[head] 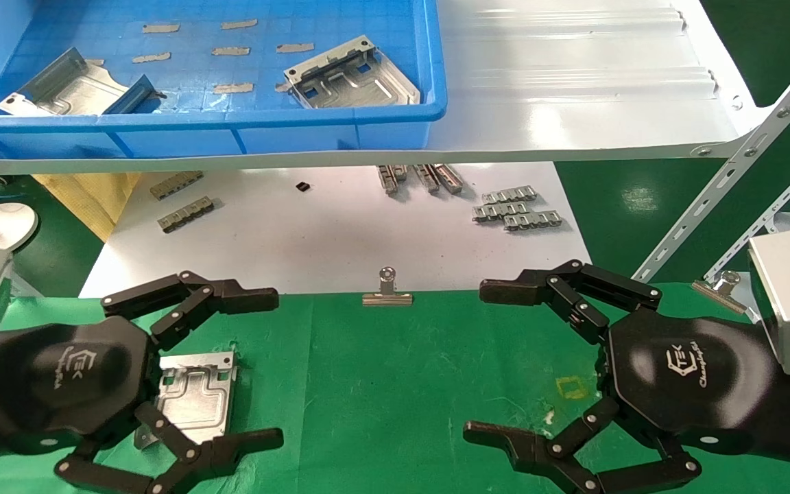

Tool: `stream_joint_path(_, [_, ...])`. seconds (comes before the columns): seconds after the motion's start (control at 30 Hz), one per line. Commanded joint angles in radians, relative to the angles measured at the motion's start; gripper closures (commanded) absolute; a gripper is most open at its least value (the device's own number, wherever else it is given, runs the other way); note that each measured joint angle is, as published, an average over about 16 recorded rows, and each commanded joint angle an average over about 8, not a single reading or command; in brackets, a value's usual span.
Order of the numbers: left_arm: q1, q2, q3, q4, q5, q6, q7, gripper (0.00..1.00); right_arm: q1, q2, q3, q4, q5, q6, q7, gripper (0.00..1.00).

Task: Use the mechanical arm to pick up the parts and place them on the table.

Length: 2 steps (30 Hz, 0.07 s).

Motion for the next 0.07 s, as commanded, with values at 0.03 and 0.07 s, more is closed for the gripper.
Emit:
stream_joint_path(0.03, [0.03, -0.008, -0.033, -0.058, -0.013, -0.006, -0.046, 0.0, 0.0, 0.0, 0.0, 0.0, 0.0, 0.0, 0.0, 0.0])
stream_joint_path(0.07, [0.034, -0.009, -0.038, -0.066, -0.015, -0.007, -0.052, 0.0, 0.0, 0.0, 0.0, 0.0, 0.0, 0.0, 0.0, 0.0])
